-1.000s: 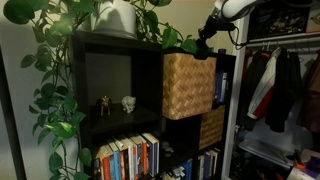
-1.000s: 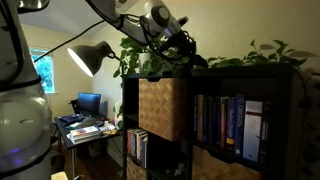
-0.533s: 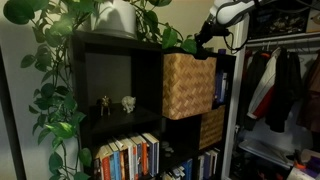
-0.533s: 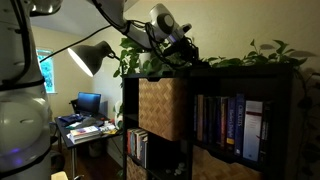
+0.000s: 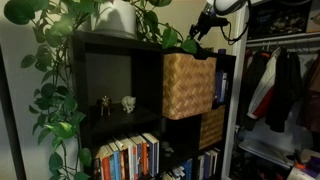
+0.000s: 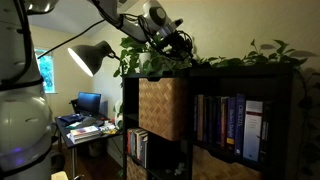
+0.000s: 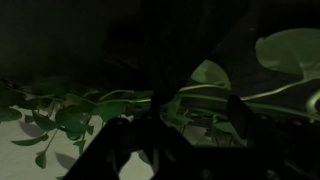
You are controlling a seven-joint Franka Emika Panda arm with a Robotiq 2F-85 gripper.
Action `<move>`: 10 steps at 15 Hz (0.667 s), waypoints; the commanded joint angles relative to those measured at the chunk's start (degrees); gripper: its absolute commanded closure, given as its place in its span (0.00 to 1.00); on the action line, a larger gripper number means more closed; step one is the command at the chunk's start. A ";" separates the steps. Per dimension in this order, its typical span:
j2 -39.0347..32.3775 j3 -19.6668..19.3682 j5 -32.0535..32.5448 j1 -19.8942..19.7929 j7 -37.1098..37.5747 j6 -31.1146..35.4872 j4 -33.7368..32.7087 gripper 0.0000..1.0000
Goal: Partially pull out the basket from the shelf, remove socks from it and put them on top of the shelf, and then push the basket back into the shelf
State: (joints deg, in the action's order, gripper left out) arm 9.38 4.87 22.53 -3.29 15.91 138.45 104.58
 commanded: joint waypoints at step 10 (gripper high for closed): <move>7.09 2.42 -4.51 6.07 -9.69 -26.01 -0.61 0.00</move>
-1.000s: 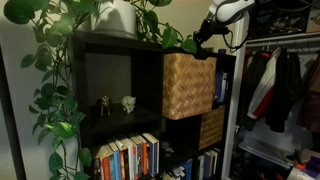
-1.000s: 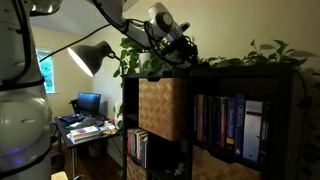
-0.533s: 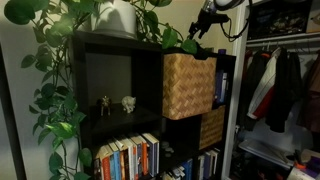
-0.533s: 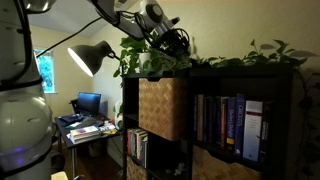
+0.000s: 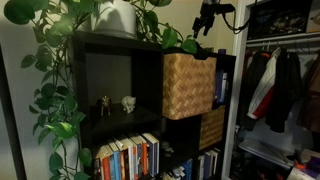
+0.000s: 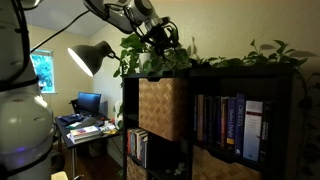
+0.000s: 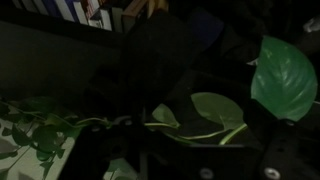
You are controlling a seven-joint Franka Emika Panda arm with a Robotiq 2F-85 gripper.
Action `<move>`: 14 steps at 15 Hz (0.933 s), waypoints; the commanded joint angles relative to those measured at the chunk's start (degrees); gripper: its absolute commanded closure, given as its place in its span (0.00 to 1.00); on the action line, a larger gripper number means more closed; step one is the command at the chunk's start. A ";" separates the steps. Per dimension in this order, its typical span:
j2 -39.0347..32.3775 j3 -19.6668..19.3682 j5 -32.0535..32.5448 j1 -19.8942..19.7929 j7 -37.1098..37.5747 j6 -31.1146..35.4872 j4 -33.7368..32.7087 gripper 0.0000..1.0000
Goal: Partially pull out the basket from the shelf, remove socks from it and put them on top of the shelf, and then push the basket back into the shelf
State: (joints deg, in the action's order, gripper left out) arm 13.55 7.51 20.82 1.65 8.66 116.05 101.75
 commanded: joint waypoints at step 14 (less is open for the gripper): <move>2.88 -0.44 -14.75 2.06 0.41 -1.81 13.94 0.00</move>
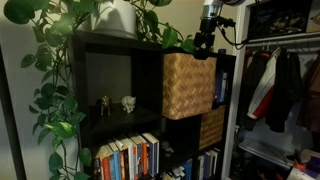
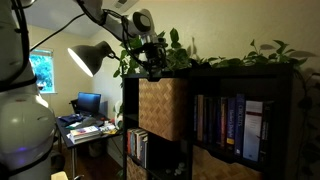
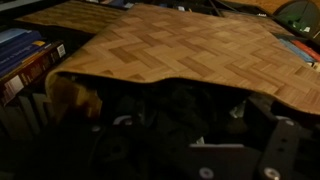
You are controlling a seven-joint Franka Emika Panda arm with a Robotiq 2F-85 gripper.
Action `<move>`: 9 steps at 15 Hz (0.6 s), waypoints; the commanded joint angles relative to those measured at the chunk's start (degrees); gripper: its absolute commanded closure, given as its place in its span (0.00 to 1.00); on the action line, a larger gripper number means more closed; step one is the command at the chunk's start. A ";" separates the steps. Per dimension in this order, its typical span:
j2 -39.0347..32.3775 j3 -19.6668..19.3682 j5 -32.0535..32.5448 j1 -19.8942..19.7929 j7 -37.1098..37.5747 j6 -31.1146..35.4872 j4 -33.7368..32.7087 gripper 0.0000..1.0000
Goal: Partially pull out the basket from the shelf, remove socks from it and put them on top of the shelf, and then push the basket back into the shelf
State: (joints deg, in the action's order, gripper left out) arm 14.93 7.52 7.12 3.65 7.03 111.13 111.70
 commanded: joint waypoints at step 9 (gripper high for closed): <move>-0.33 0.28 0.54 0.04 3.86 12.40 8.36 0.00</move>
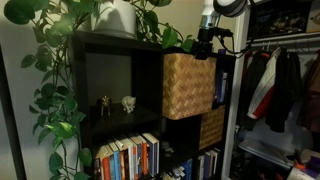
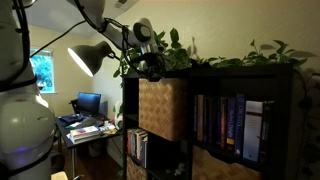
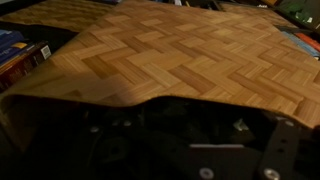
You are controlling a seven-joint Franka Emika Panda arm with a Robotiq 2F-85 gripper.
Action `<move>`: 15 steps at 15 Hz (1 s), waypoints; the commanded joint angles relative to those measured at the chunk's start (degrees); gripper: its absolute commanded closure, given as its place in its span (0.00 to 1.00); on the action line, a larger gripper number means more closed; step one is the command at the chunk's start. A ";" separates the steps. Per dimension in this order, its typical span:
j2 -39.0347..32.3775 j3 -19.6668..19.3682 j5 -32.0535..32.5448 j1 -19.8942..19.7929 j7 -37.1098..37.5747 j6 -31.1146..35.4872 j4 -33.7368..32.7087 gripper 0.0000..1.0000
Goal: Partially pull out the basket from the shelf, remove socks from it and put them on top of the shelf, and then push the basket back into the shelf
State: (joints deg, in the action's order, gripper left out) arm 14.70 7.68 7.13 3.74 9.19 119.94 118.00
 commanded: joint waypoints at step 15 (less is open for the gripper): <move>-4.06 -0.17 5.86 -2.55 6.70 7.10 -1.18 0.00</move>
State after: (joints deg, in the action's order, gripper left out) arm 13.22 7.58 10.72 1.89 13.45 123.79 117.77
